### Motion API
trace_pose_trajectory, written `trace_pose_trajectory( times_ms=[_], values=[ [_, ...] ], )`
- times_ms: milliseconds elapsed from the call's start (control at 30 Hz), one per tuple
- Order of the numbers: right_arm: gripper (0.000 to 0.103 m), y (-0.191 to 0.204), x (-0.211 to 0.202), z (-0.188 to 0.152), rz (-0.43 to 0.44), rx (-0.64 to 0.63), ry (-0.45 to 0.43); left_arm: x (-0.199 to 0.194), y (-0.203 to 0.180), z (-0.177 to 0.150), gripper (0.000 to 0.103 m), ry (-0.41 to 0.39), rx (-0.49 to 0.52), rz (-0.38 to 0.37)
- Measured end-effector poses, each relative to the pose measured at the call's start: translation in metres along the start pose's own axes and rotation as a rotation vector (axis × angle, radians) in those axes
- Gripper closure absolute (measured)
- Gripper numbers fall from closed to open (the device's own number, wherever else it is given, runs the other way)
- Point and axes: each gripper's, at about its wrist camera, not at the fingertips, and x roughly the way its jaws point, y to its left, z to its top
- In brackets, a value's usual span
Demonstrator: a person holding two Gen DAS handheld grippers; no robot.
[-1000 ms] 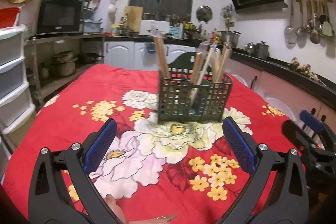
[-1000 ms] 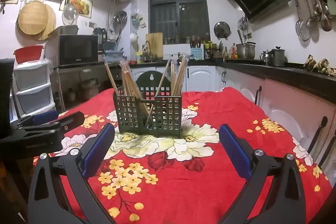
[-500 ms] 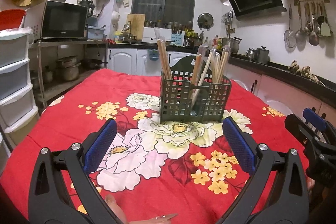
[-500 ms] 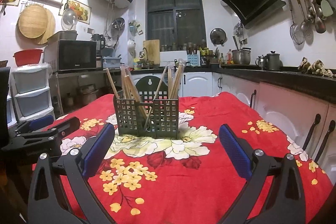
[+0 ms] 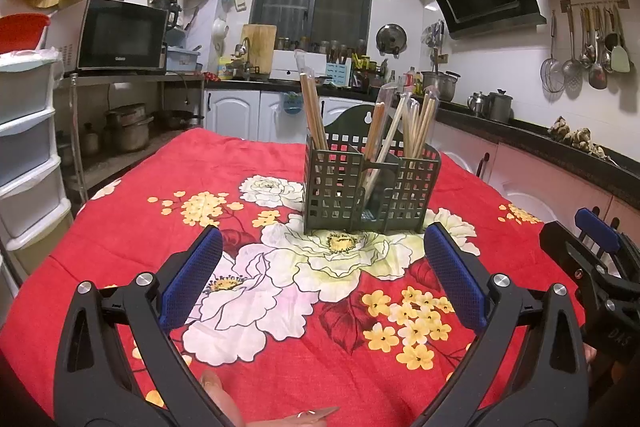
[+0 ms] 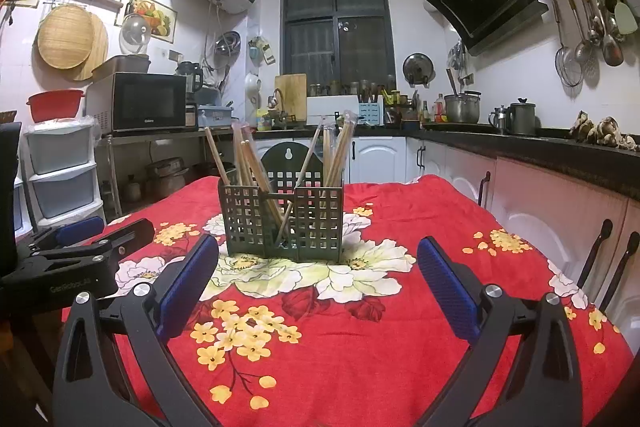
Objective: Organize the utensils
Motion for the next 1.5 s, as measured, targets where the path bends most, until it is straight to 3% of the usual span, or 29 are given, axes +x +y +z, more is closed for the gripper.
trace_pose_trajectory(
  times_ms=[1500],
  values=[
    [0.006,-0.001,0.000,0.002,-0.001,0.003,0.005,0.000,0.000,-0.008,0.010,0.032,-0.006,-0.006]
  ],
)
